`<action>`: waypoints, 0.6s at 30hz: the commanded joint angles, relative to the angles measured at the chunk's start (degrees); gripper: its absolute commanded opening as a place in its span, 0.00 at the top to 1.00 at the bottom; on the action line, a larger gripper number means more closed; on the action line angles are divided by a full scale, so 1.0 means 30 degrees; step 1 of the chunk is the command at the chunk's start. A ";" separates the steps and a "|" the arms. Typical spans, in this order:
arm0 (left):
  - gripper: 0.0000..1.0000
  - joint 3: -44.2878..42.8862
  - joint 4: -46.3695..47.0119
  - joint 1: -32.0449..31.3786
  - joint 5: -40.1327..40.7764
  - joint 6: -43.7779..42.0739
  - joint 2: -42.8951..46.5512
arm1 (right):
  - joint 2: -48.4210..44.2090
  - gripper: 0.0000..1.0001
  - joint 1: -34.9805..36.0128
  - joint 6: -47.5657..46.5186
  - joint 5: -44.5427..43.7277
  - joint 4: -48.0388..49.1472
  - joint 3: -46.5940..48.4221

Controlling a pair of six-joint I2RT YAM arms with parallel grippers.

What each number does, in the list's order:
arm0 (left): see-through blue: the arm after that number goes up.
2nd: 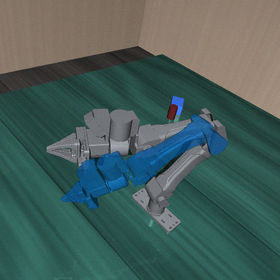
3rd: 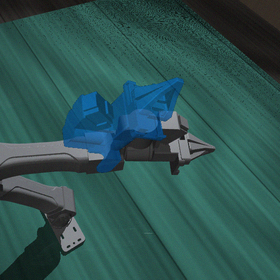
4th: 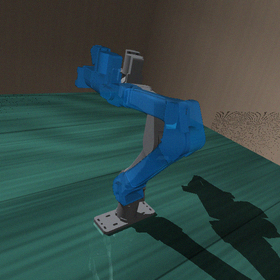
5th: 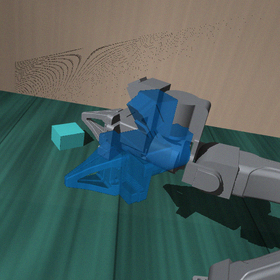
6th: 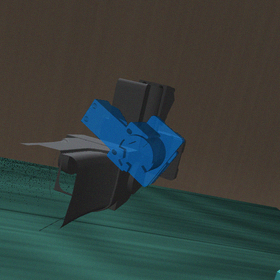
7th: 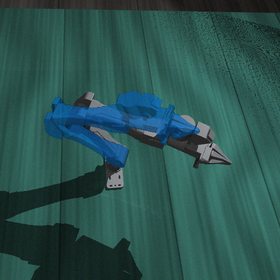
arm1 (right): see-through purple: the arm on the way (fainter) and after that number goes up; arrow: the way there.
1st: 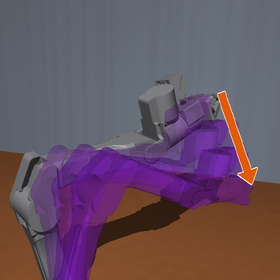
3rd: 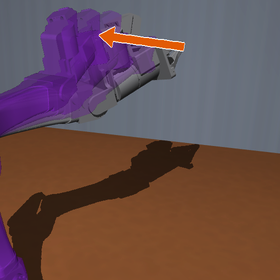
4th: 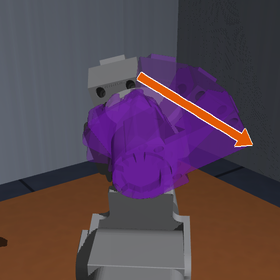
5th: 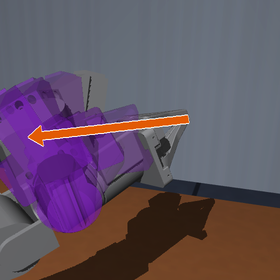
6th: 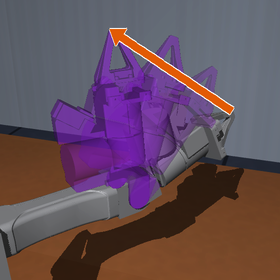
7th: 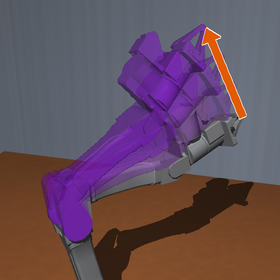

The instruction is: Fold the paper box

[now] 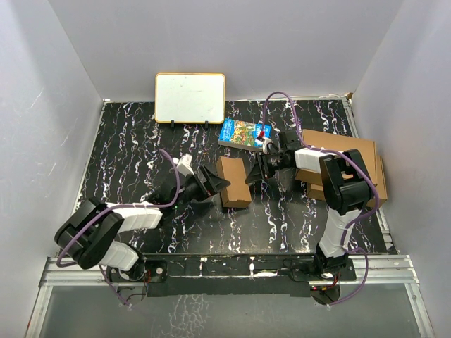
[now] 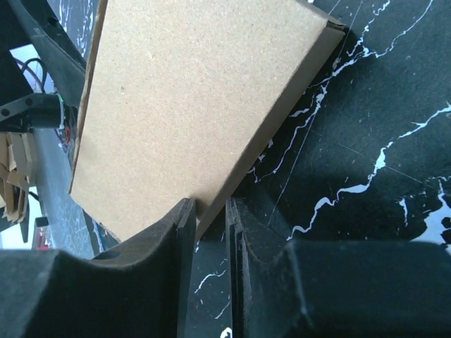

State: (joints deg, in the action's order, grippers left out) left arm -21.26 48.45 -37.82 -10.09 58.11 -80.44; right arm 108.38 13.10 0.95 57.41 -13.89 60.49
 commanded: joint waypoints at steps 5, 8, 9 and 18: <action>0.22 -0.0363 -0.1396 0.0098 0.1382 -0.0653 0.1099 | -0.0022 0.75 -0.0090 -0.2039 -0.3613 -0.0822 0.0285; 0.33 -0.0315 -0.2493 0.0113 0.1908 -0.0986 0.1838 | -0.0096 0.75 -0.0135 -0.2313 -0.4292 -0.1139 0.0441; 0.36 -0.0259 -0.2657 0.0100 0.2053 -0.1071 0.1965 | -0.0157 0.75 -0.0151 -0.2445 -0.4463 -0.1192 0.0474; 0.50 -0.0750 -0.2450 0.0098 0.1642 -0.1792 0.0793 | -0.2382 0.73 -0.0380 -0.4347 -0.6536 -0.1885 0.1125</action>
State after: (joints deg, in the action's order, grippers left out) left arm -22.46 40.93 -37.82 -5.04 54.98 -77.06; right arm 107.77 12.86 -7.35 43.35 -19.44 61.76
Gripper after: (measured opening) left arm 0.550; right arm 0.258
